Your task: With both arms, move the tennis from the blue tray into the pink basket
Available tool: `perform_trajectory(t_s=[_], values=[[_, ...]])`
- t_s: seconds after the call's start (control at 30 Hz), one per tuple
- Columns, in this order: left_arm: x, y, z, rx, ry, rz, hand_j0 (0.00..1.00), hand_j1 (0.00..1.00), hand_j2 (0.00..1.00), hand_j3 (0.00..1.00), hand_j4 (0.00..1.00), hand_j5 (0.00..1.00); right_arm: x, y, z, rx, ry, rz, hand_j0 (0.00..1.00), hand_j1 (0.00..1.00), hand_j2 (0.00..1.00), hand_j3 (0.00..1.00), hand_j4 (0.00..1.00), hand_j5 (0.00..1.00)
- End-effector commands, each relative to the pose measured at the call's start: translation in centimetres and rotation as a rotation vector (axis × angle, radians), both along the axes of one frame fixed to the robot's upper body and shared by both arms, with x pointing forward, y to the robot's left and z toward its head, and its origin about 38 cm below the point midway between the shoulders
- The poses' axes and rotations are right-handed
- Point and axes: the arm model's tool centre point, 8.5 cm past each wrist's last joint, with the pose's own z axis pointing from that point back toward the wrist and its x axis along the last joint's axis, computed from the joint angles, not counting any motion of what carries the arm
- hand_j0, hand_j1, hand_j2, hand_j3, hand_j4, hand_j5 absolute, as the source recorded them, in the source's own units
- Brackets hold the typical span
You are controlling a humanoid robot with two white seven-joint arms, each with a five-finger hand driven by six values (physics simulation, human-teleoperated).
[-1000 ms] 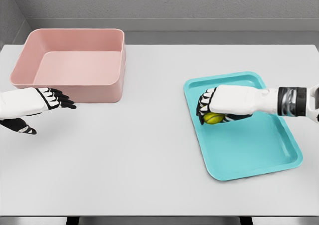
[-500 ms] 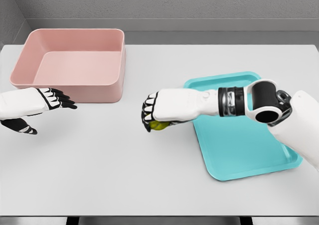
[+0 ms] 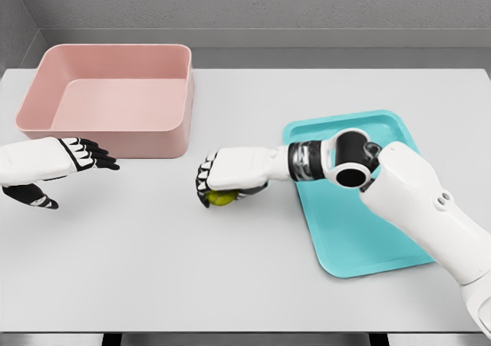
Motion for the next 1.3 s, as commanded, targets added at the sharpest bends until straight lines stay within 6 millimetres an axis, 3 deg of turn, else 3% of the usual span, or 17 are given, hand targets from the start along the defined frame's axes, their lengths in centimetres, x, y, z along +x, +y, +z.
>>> perform_trajectory(t_s=[0.0,0.27,0.3,0.33,0.37,0.63,0.7,0.8,0.93,1.03,1.17,1.27], values=[[0.0,0.0,0.1,-0.005,0.001,0.003,1.0,1.0,1.0,1.0,1.0,1.0,0.2,0.1,-0.9,-0.013,0.025,-0.012,0.49,0.49,0.49,0.49,0.49,0.49],[0.0,0.1,0.1,-0.005,0.001,0.004,1.0,1.0,1.0,1.0,1.0,1.0,0.3,-0.1,-1.3,-0.023,0.028,-0.018,0.54,0.54,0.54,0.54,0.54,0.54],[0.0,0.0,0.1,-0.006,0.001,0.003,1.0,1.0,1.0,1.0,1.0,1.0,0.4,-0.1,-1.3,-0.023,0.029,-0.02,0.66,0.66,0.66,0.66,0.66,0.66],[0.0,0.0,0.0,-0.006,0.002,0.003,1.0,1.0,1.0,1.0,1.0,1.0,0.3,-0.1,-1.4,-0.023,0.028,-0.019,0.88,0.88,0.88,0.88,0.88,0.88],[0.0,0.0,0.0,-0.006,0.002,0.003,1.0,1.0,1.0,1.0,1.0,1.0,0.3,-0.1,-1.5,-0.024,0.031,-0.021,0.97,0.97,0.97,0.97,0.97,0.97],[0.0,0.1,0.0,-0.004,0.004,0.005,1.0,1.0,1.0,1.0,1.0,1.0,0.3,-0.1,-1.3,-0.026,0.021,-0.02,0.99,0.99,0.99,0.99,0.99,0.99],[-0.1,0.0,-0.2,-0.006,0.007,0.003,1.0,1.0,1.0,1.0,1.0,1.0,0.5,-0.1,-0.6,-0.011,0.011,-0.021,0.99,0.99,0.99,0.99,0.99,0.99],[-0.1,0.0,-0.3,-0.006,0.01,0.004,1.0,1.0,1.0,1.0,1.0,1.0,-0.2,0.0,2.3,0.05,-0.054,0.001,0.99,0.99,0.99,0.99,0.99,0.99],[-0.1,0.0,-0.3,-0.008,0.009,0.004,1.0,1.0,1.0,1.0,1.0,1.0,-1.5,-3.1,6.9,0.106,-0.182,-0.003,1.0,1.0,1.0,1.0,1.0,1.0],[-0.1,0.0,-0.3,-0.008,0.009,0.004,1.0,1.0,1.0,1.0,1.0,1.0,-0.6,-7.1,9.4,0.148,-0.243,-0.103,1.0,1.0,1.0,1.0,1.0,1.0],[0.1,-0.6,-0.5,-0.015,0.003,-0.007,1.0,1.0,1.0,1.0,1.0,1.0,-2.3,-18.5,12.4,0.414,-0.21,-0.354,1.0,1.0,1.0,1.0,1.0,1.0],[0.4,-1.8,-1.2,-0.038,0.005,-0.03,1.0,1.0,1.0,1.0,1.0,1.0,-3.9,-24.5,12.5,0.502,-0.184,-0.485,1.0,1.0,1.0,1.0,1.0,1.0]])
